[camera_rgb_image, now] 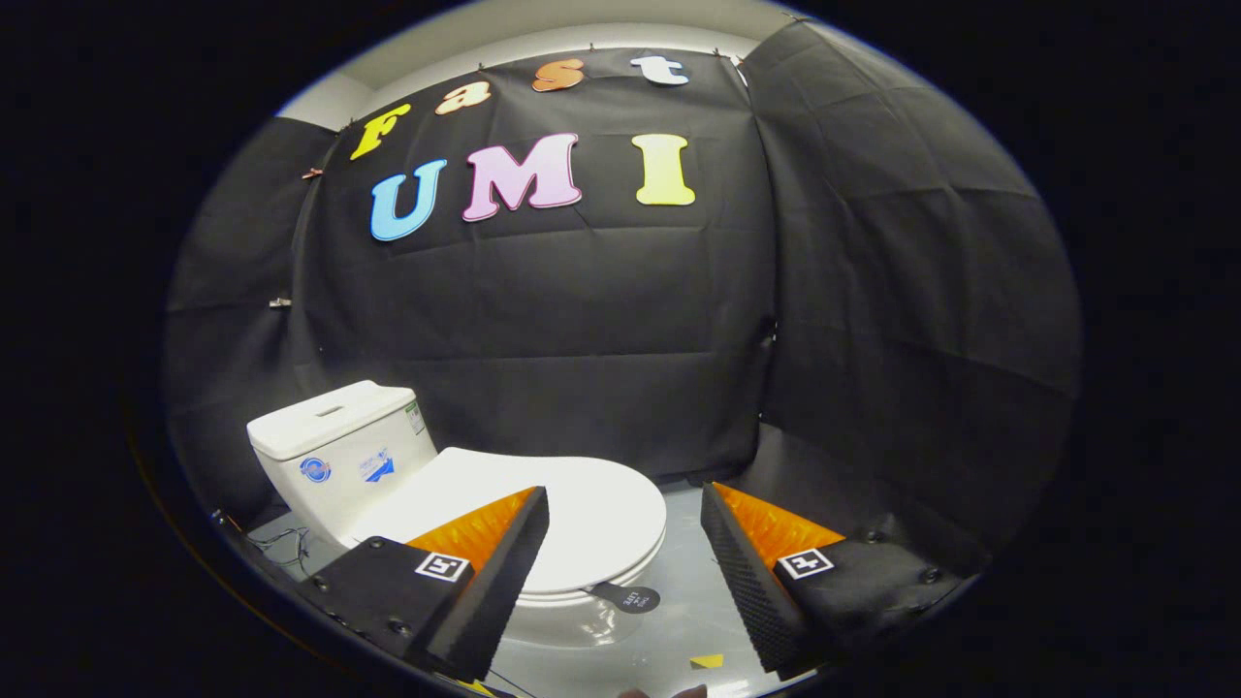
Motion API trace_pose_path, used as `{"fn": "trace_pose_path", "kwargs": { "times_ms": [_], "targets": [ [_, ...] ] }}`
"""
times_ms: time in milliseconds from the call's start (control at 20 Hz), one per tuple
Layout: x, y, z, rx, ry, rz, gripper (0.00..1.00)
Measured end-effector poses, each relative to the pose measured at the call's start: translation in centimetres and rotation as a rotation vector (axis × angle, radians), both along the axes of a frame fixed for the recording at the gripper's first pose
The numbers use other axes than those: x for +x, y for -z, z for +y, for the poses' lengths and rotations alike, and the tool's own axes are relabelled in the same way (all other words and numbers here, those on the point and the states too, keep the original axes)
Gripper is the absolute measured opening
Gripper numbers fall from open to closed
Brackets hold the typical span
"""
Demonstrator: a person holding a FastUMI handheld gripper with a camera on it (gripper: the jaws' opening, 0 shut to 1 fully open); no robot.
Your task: Open the toilet lid.
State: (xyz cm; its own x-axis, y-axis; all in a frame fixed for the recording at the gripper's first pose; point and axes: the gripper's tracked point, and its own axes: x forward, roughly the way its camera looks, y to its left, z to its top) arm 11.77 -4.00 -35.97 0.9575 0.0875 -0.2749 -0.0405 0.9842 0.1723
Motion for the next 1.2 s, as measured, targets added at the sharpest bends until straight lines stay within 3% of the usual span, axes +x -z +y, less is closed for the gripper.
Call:
{"fn": "trace_pose_path", "kwargs": {
  "times_ms": [200,400,1000,1100,1200],
  "targets": [
    [1.4,3.4,-1.0,0.074,0.015,0.075,0.99],
    [2.2,9.2,-1.9,0.206,0.055,0.234,0.99],
    [0.7,20.3,-0.9,0.882,0.195,0.603,0.97],
    [1.1,20.3,-0.1,1.004,0.163,0.611,0.84],
    [0.6,20.9,0.8,1.065,0.150,0.654,0.54]
  ]
}}
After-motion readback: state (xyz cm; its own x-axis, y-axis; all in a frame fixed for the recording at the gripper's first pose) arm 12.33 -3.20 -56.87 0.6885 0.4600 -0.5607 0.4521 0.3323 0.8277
